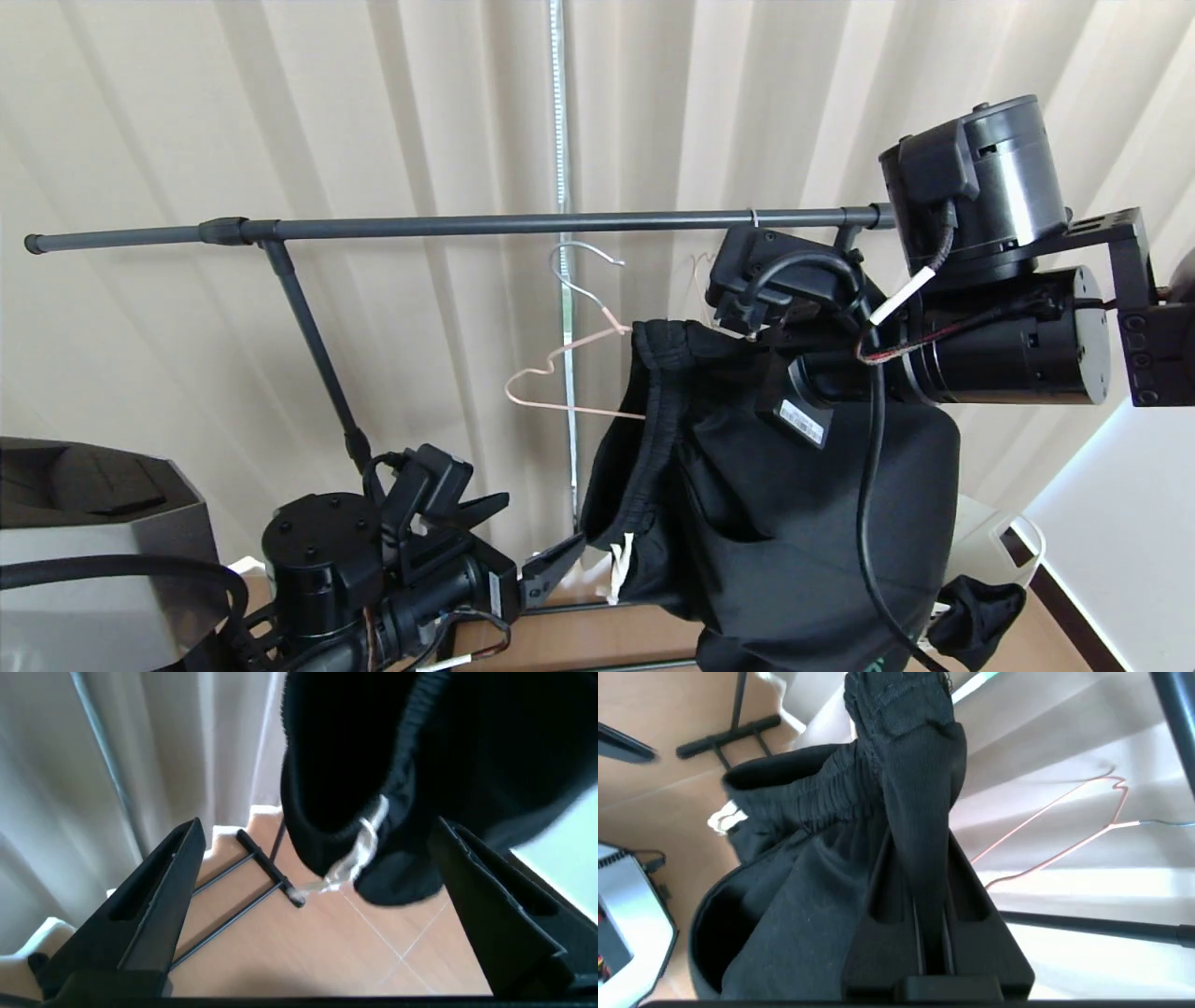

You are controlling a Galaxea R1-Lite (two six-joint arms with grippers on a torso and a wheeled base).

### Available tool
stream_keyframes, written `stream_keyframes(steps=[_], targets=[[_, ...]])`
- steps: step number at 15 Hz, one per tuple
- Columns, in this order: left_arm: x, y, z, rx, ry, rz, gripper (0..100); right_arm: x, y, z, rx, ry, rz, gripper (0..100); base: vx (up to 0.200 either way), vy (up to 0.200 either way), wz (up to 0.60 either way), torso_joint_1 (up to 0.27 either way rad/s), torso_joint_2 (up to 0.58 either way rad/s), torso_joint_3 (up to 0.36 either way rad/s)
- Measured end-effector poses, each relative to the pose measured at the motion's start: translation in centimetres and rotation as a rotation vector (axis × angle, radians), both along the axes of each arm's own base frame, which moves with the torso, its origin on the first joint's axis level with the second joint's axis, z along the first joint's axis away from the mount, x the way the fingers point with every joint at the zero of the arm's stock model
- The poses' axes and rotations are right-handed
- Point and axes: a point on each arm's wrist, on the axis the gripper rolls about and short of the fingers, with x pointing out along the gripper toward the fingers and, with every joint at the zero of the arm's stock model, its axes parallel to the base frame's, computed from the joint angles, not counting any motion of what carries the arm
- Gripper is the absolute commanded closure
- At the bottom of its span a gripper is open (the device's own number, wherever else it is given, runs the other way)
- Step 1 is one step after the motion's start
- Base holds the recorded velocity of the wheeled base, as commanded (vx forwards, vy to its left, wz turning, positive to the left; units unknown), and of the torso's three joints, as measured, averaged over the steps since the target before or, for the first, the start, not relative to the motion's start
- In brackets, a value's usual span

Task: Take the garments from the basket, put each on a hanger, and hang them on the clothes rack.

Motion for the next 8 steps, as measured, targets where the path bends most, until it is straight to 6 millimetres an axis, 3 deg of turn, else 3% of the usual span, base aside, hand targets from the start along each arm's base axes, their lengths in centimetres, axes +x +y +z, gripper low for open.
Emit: stream_keyframes(steps=[8], targets=[[1.3,-1.4,-1.5,0.017,0.010,0.066,0,-2.0,-0.4,0.2,0.030,0.009,0.023,100,0.000,0.000,0.00,0.000,0.00,0.000]])
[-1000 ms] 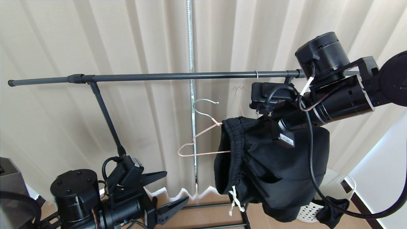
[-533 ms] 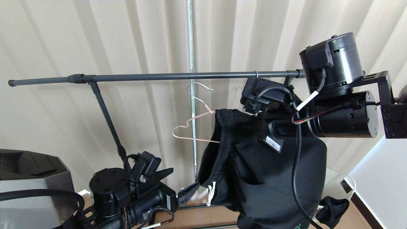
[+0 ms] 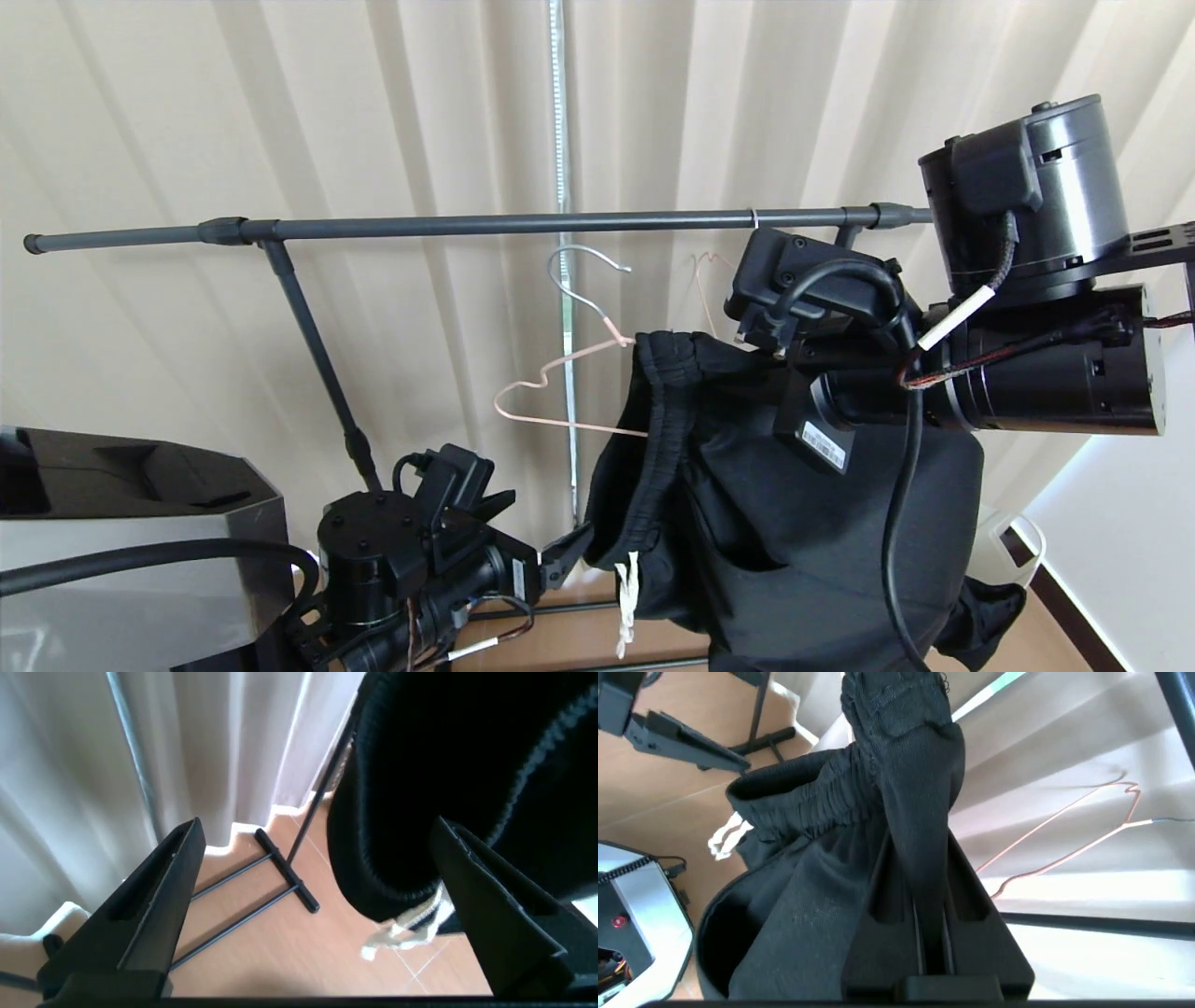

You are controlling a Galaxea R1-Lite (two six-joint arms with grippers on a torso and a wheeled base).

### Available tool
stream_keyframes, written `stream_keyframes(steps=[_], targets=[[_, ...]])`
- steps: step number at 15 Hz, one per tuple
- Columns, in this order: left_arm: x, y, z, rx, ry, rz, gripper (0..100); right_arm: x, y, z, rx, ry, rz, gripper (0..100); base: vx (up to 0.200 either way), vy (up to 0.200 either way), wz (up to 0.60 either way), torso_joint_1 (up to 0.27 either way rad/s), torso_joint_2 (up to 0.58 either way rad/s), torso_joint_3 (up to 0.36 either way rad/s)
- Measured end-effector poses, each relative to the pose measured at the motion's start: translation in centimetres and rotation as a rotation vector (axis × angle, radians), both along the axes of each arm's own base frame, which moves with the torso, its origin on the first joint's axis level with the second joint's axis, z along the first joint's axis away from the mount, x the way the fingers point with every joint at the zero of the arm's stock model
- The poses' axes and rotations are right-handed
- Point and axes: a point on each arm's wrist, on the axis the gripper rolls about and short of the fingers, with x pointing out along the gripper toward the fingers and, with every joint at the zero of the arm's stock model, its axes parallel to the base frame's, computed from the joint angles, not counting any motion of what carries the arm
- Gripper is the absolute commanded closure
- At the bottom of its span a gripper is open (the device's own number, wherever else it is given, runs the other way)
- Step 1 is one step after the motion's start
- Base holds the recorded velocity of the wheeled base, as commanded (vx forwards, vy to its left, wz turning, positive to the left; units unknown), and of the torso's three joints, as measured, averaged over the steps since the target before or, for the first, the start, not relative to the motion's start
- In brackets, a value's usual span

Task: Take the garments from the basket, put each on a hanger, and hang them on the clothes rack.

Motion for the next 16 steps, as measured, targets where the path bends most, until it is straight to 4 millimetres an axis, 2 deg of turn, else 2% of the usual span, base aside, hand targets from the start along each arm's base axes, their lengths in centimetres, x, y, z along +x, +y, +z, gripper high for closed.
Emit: stream_keyframes(steps=[6,7,12,16], targets=[[0.0,-0.9,-1.0,0.018,0.017,-0.015,0,-0.9,-0.1,0.6,0.033,0.003,0.058,100,0.000,0.000,0.00,0.000,0.00,0.000],[-0.1,-1.1,-1.1,0.019,0.019,-0.019,100,-1.0,-0.2,0.6,0.034,0.005,0.061,100,0.000,0.000,0.00,0.000,0.00,0.000],[-0.1,-1.1,-1.1,0.020,0.019,-0.022,100,-1.3,-0.6,0.5,0.045,0.018,0.057,100,0.000,0.000,0.00,0.000,0.00,0.000],[0.1,-0.9,-1.0,0.016,0.014,-0.011,100,-1.8,-1.3,0.2,0.118,0.086,0.020,100,0.000,0.000,0.00,0.000,0.00,0.000]])
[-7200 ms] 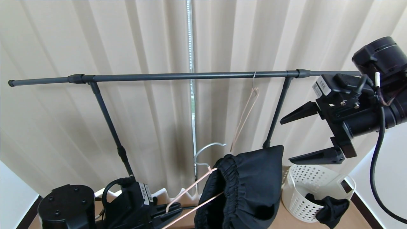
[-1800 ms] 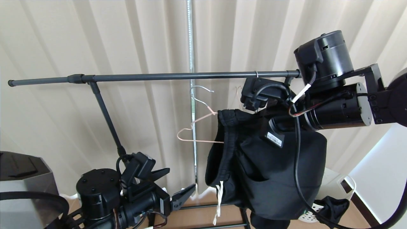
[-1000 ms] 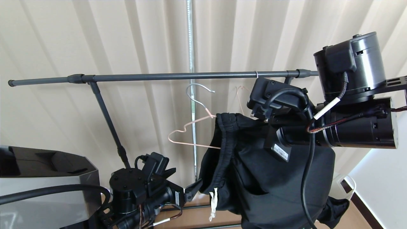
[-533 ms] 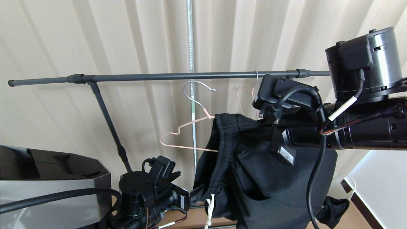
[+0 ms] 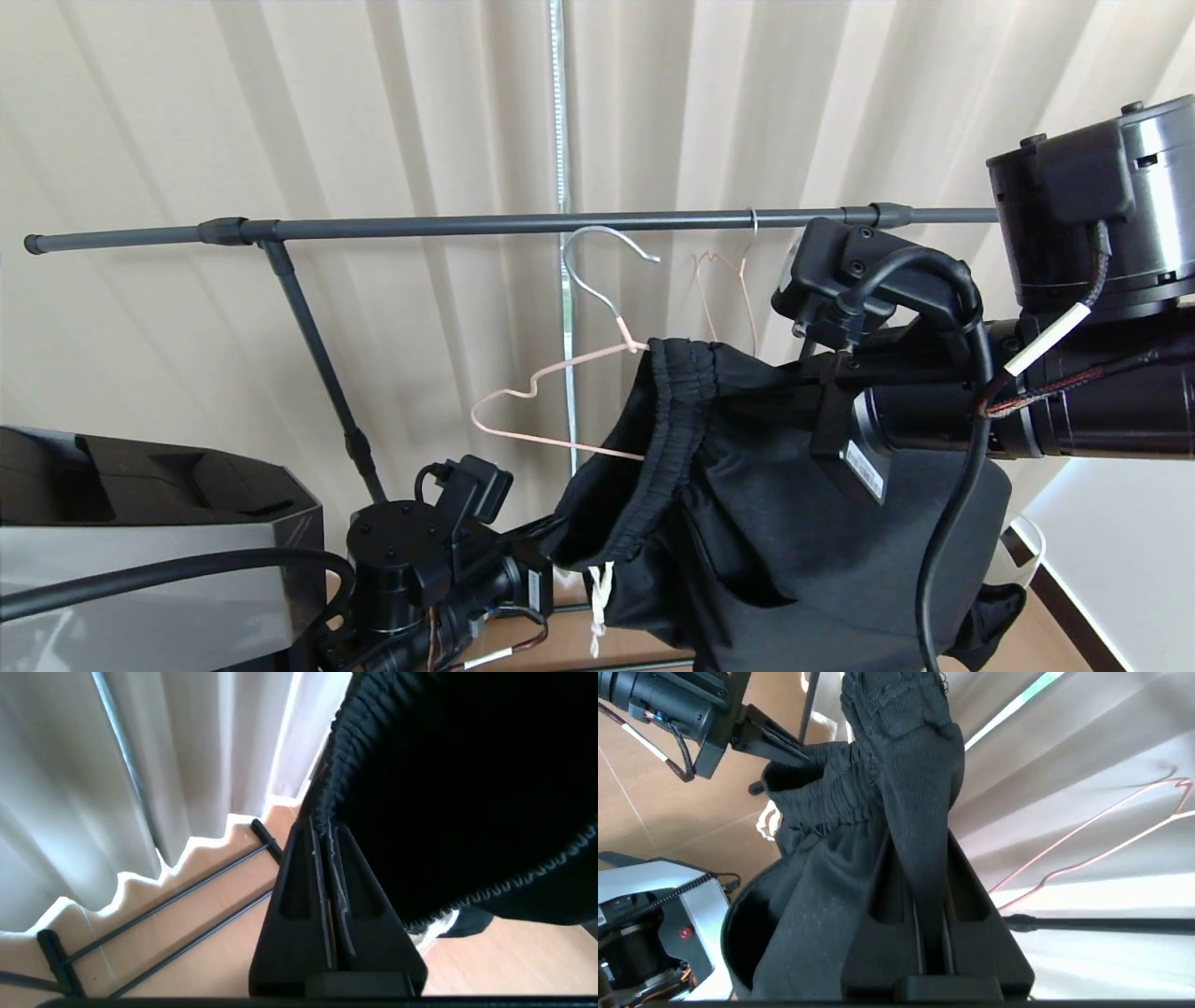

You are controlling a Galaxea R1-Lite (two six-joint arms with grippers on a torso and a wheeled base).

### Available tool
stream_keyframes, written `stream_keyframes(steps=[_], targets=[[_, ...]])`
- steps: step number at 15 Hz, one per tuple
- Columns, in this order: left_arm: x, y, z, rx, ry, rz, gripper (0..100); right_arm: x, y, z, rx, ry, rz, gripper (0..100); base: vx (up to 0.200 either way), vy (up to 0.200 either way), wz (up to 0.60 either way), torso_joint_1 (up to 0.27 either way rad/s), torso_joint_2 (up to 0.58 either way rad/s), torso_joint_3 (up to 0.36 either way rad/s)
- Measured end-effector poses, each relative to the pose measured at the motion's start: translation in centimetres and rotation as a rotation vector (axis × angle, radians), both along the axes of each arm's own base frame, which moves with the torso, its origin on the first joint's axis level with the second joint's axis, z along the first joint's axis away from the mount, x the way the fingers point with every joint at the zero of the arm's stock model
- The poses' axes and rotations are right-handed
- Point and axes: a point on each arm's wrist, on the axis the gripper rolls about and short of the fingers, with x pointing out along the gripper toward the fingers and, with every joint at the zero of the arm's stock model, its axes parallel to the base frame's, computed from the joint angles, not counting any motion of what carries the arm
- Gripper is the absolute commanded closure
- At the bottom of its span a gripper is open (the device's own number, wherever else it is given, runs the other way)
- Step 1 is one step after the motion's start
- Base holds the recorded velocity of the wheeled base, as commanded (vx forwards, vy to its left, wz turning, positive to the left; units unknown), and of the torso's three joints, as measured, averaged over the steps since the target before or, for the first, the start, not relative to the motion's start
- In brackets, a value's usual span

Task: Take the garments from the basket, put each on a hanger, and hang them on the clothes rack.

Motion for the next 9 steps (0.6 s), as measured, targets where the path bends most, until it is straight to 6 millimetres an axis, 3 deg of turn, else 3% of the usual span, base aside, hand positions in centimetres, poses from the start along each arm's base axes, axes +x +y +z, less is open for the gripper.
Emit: stream_keyframes(steps=[6,9], targets=[[1.5,1.7,1.1,-0.025,-0.041,0.075,100,1.4,-3.2,-3.3,0.118,0.008,-0.021,100,0.000,0.000,0.00,0.000,0.00,0.000],[1.9,2.1,1.3,-0.028,-0.049,0.095,100,1.1,-4.7,-5.6,0.169,0.050,-0.023,100,0.000,0.000,0.00,0.000,0.00,0.000]])
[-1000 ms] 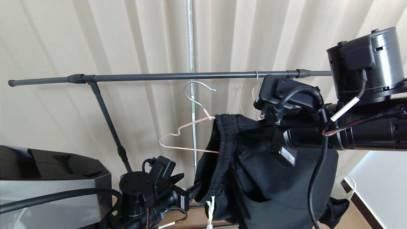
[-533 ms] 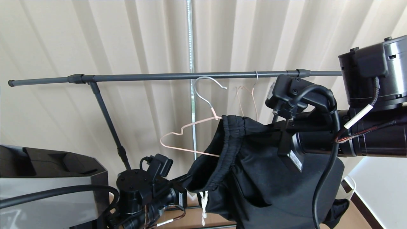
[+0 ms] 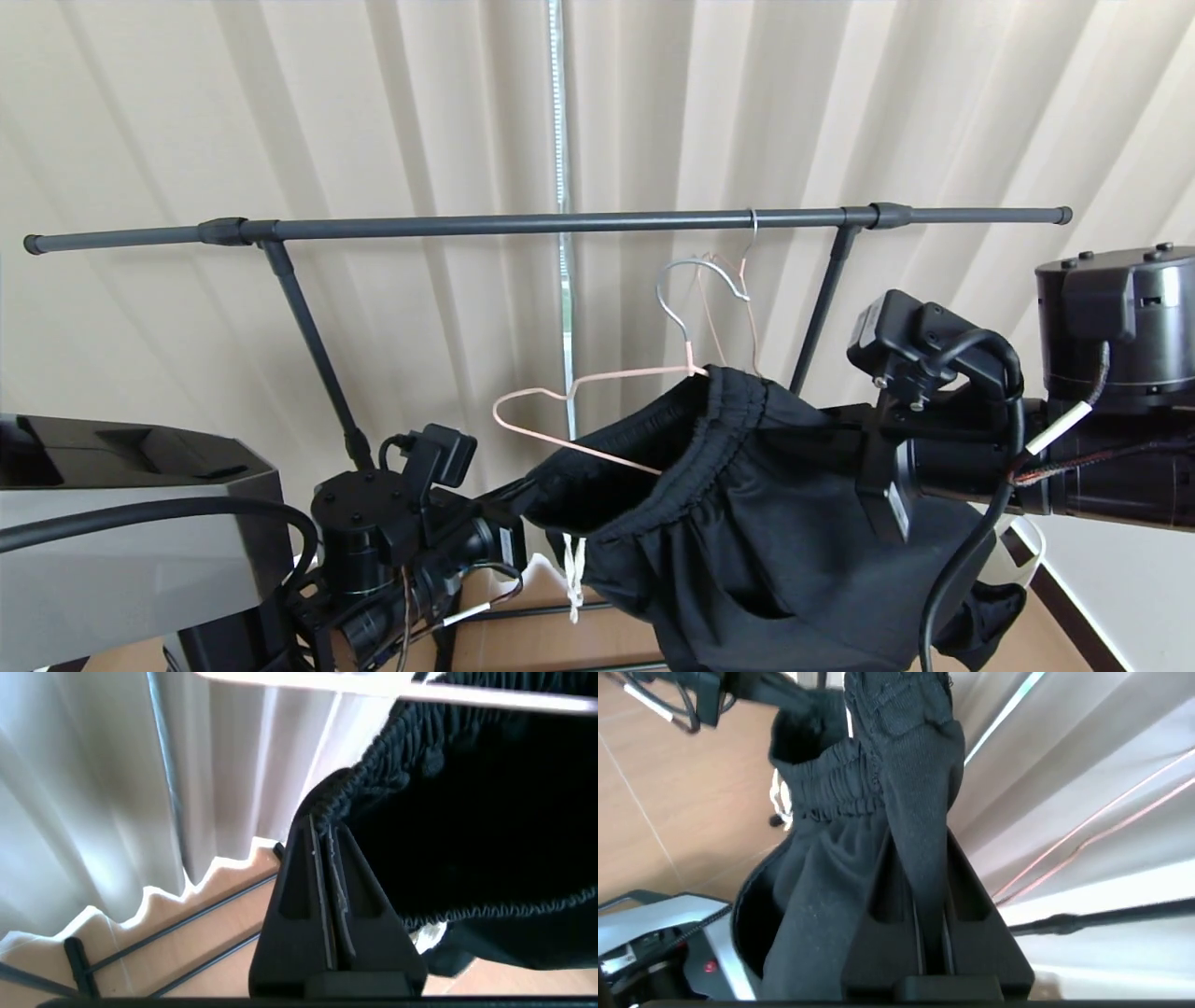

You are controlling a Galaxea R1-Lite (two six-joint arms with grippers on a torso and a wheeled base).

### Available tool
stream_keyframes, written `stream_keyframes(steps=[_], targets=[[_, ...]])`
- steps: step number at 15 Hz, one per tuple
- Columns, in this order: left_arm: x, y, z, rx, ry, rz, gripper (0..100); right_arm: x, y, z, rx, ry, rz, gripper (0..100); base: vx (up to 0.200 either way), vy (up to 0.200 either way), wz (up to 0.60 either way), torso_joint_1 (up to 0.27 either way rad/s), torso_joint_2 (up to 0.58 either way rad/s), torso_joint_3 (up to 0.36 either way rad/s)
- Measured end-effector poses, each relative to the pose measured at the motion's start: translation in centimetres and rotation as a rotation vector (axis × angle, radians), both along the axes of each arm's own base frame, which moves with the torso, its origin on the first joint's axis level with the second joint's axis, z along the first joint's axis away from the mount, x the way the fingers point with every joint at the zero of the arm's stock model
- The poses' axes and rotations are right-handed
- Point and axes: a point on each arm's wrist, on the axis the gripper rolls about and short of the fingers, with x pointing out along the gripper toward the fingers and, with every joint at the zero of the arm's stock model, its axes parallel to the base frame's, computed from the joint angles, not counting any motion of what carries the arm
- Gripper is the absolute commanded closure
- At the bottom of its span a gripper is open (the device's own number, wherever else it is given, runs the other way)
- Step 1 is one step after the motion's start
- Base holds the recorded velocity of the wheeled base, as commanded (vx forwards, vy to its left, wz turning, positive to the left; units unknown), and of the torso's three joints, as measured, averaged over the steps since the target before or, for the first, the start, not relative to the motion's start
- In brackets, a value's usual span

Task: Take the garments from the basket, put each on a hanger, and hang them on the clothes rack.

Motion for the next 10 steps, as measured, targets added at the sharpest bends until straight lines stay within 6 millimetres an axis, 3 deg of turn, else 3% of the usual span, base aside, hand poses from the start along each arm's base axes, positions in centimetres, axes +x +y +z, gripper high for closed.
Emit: stream_keyframes(steps=[5,10], targets=[[0.6,0.5,0.2,-0.006,-0.011,0.023,100,-0.9,-1.2,-1.7,0.074,0.025,0.012,100,0.000,0.000,0.00,0.000,0.00,0.000],[1.3,1.2,0.3,-0.012,-0.021,0.056,100,-1.5,-1.9,-2.1,0.067,0.038,0.000,100,0.000,0.000,0.00,0.000,0.00,0.000]])
